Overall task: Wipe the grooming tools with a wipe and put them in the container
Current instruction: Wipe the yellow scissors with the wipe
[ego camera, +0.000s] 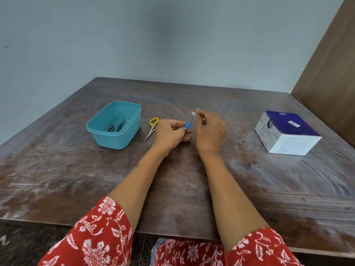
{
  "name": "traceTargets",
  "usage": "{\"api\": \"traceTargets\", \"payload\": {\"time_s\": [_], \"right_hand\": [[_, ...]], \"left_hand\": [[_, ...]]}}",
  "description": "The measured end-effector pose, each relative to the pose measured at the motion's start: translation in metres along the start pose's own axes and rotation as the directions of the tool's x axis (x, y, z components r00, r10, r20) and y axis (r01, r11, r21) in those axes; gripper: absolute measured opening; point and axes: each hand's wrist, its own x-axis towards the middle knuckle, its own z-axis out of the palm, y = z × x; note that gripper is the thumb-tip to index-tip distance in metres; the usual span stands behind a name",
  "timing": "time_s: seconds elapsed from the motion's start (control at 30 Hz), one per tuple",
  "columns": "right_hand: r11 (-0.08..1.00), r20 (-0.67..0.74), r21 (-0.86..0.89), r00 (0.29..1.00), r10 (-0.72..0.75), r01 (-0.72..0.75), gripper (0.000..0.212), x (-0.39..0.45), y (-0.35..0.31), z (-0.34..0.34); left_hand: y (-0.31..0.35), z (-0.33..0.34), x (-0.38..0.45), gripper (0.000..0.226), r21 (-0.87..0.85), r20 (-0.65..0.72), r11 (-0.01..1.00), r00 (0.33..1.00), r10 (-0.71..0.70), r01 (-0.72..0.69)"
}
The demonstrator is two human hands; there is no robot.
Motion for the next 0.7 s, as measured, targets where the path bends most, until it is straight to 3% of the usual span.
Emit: {"api": "traceTargets", "payload": {"time_s": [0.17, 0.33, 0.47, 0.63, 0.7], "right_hand": [[0.999, 0.151, 0.016, 0.988, -0.043, 0.041, 0.007, -0.0044, -0.0038, -0.0005], [0.998, 0.095, -0.036, 0.994, 0.057, -0.053, 0.013, 0.0, 0.0007, -0.0023], [1.0, 0.188, -0.022, 0.982, 0.02, -0.016, 0.007, -0.001, -0.0016, -0.0026], [0.998, 0.105, -0.045, 0.993, 0.055, -0.05, 0.01, -0.0004, 0.0012, -0.0016], [0.999, 0.151, -0.037, 0.988, 0.024, -0.019, 0.007, -0.0007, 0.0001, -0.003]], "left_hand": [[-0.001, -0.002, -0.0002, 0.026, 0.053, -0.008, 0.996, 0.998, 0.068, -0.068], [-0.0008, -0.0007, -0.001, 0.017, -0.015, 0.027, 1.0, 1.0, 0.011, -0.011], [-0.001, -0.0012, 0.0003, 0.018, -0.032, 0.012, 0.999, 1.0, 0.02, -0.02], [-0.0011, -0.0014, -0.0004, 0.017, -0.027, 0.026, 1.0, 1.0, 0.007, -0.006], [-0.0003, -0.0013, -0.0013, 0.018, -0.017, 0.03, 1.0, 0.999, 0.022, -0.022]]}}
